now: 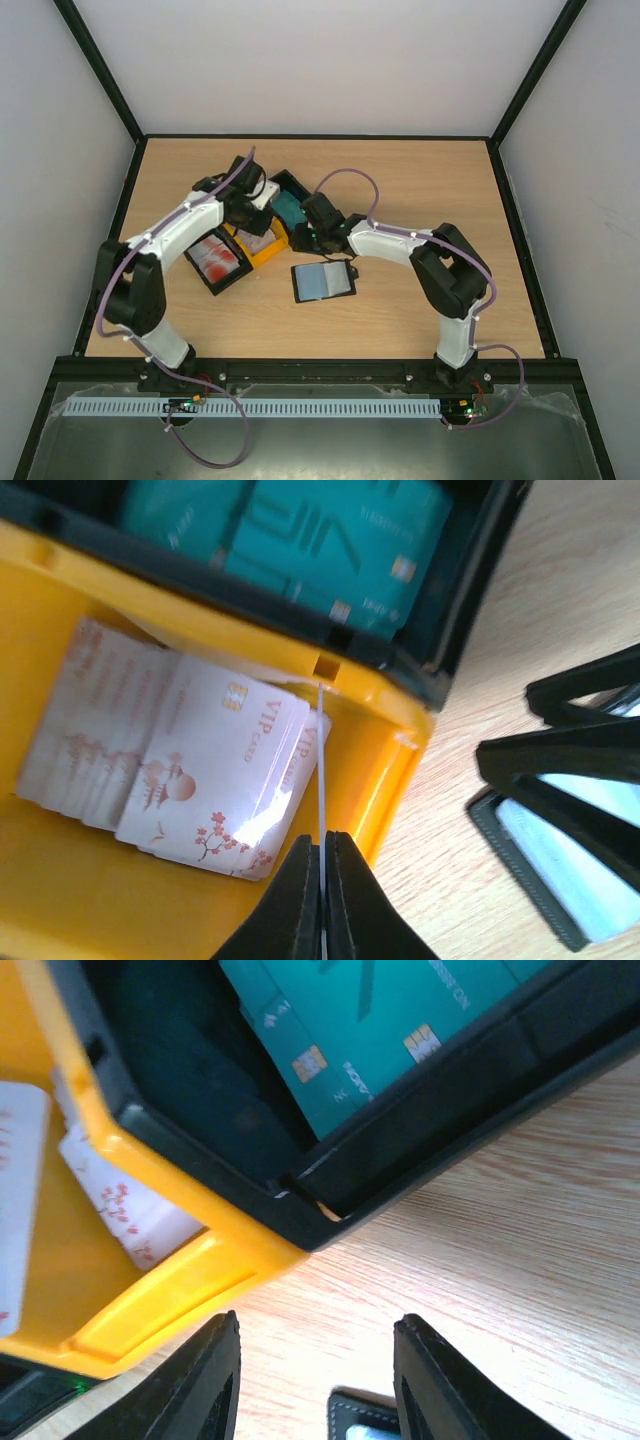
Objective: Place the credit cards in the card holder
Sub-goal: Pick up the credit card from the storage box.
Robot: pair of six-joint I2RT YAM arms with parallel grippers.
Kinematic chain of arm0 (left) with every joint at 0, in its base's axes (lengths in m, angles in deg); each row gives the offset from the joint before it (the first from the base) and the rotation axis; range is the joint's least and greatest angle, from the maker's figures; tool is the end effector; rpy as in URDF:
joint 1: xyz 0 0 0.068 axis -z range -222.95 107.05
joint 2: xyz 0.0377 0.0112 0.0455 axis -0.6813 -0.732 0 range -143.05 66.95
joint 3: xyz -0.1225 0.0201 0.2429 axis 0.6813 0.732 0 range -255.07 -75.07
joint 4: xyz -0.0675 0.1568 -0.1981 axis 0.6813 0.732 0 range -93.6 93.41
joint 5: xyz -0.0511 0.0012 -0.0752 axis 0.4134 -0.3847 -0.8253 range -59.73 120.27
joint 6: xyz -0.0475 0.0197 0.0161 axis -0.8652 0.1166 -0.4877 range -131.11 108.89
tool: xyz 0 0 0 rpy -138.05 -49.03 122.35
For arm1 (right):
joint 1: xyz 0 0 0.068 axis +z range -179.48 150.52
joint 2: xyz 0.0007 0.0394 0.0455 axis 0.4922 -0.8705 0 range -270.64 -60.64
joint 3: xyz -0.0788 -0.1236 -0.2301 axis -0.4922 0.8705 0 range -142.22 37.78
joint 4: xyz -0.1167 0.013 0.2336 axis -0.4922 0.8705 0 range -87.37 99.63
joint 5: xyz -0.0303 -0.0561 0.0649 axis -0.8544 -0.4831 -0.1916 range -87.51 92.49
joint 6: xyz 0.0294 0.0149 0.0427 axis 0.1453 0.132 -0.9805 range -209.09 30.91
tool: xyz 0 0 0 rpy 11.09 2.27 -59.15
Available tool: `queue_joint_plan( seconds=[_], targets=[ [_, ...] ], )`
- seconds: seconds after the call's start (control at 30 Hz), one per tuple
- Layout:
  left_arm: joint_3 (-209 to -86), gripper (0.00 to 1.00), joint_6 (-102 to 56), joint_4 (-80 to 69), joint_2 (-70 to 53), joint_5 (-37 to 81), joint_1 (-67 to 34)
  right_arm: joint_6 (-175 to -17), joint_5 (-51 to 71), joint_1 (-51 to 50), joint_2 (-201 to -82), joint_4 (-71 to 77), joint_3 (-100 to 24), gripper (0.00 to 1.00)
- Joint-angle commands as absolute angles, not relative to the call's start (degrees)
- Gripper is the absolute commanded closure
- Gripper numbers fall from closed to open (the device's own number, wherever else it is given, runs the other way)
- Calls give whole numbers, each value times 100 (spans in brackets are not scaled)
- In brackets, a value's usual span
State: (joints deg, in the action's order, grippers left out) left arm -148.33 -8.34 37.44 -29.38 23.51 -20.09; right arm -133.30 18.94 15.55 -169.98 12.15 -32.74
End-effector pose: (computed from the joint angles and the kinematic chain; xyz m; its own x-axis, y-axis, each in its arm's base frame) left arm 0.3170 -0.1382 0.2367 -0.8072 0.3923 -0.4412 0.4726 0.8772 -0.0847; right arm 0.2811 0.2957 0.1749 -0.9444 0.0007 -0.3289 -0.2137 0.7589 0.6152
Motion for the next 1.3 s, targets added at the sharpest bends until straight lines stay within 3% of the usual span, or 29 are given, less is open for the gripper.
queue_joint_plan(
  seconds=[0.0, 0.27, 0.57, 0.83, 1.07, 1.27],
  targets=[
    [-14946, 98, -1072, 3412, -2215, 2211, -1979, -13228, 1754, 1511, -16401, 1312, -3391, 58],
    [-14468, 98, -2347, 1586, -992, 1237, -1805, -12971, 1583, 1248, -15245, 1669, -3322, 52],
    [-13665, 98, -4530, -279, 19, 644, -1781, -13211, 1122, 1248, -13487, 1786, -2897, 29],
    [-13349, 98, -5694, -937, 378, -306, -1772, -13727, 2758, 1249, -12621, -16, -2071, 22],
    [-13066, 98, -6905, -1860, 320, -1205, -1736, -14198, 3326, 1251, -12372, -724, -1942, 30],
    [-12845, 98, -7603, -2395, 514, -1209, -1645, -14348, 3460, 1249, -12188, -752, -2010, 53]
  ],
)
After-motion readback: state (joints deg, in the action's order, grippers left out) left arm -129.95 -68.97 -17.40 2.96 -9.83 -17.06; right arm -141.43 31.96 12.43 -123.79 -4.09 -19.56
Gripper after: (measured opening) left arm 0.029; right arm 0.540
